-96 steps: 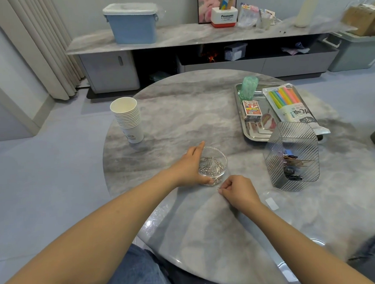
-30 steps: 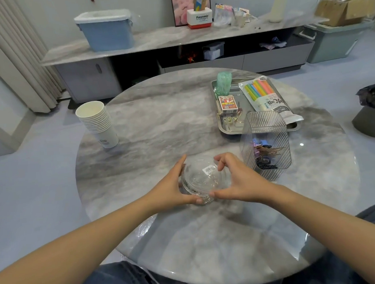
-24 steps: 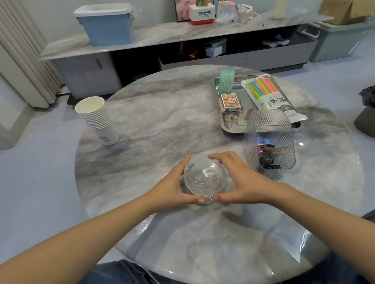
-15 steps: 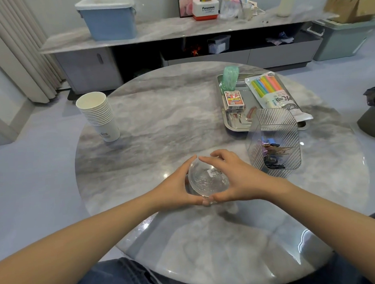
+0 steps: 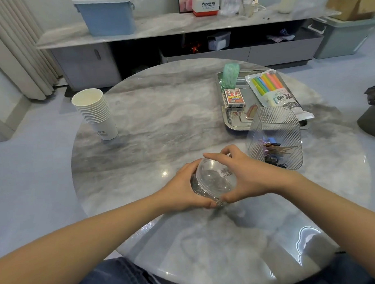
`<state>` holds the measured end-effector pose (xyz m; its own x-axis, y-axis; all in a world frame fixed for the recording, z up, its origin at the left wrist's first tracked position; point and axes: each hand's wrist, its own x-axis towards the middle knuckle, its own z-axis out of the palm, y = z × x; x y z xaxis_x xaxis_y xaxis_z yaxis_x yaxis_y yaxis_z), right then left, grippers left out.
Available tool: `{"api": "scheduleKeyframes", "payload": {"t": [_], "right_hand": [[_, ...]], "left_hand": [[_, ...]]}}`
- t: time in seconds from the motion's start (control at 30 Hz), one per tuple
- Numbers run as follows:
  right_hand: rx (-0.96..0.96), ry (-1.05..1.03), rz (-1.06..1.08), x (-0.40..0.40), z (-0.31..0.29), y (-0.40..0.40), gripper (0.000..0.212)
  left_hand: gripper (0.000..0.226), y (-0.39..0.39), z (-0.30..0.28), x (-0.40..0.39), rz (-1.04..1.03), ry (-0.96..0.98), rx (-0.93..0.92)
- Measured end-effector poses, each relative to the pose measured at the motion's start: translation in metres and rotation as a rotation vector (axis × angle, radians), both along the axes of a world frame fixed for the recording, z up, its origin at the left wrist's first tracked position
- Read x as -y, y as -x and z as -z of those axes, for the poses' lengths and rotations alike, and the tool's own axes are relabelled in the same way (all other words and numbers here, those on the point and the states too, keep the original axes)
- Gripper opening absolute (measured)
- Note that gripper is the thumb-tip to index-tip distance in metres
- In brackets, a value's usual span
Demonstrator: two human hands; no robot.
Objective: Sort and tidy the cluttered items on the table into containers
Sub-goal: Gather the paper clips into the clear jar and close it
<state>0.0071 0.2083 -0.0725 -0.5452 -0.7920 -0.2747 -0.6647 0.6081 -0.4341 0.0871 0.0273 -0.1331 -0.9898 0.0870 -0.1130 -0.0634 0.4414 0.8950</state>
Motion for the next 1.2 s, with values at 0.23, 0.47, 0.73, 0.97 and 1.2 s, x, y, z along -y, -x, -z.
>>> {"api": "scheduleKeyframes", "payload": {"t": [0.23, 0.47, 0.73, 0.97, 1.2], "right_hand": [[0.037, -0.006, 0.015, 0.001, -0.004, 0.0, 0.104], [-0.06, -0.072, 0.028, 0.005, -0.007, -0.008, 0.105], [-0.232, -0.24, 0.018, 0.004, -0.008, -0.008, 0.108], [-0.16, -0.089, -0.039, 0.006, -0.002, -0.009, 0.107], [-0.17, -0.131, -0.085, 0.002, -0.002, -0.009, 0.112]], "left_hand": [[0.092, 0.0, -0.002, 0.003, 0.03, 0.062, 0.023], [0.096, -0.003, -0.004, 0.003, 0.031, 0.101, -0.011], [0.091, -0.005, -0.004, -0.001, 0.038, 0.024, -0.039], [0.088, -0.01, -0.005, -0.001, 0.031, -0.036, -0.035], [0.087, -0.01, -0.001, -0.006, 0.013, -0.072, -0.067]]}}
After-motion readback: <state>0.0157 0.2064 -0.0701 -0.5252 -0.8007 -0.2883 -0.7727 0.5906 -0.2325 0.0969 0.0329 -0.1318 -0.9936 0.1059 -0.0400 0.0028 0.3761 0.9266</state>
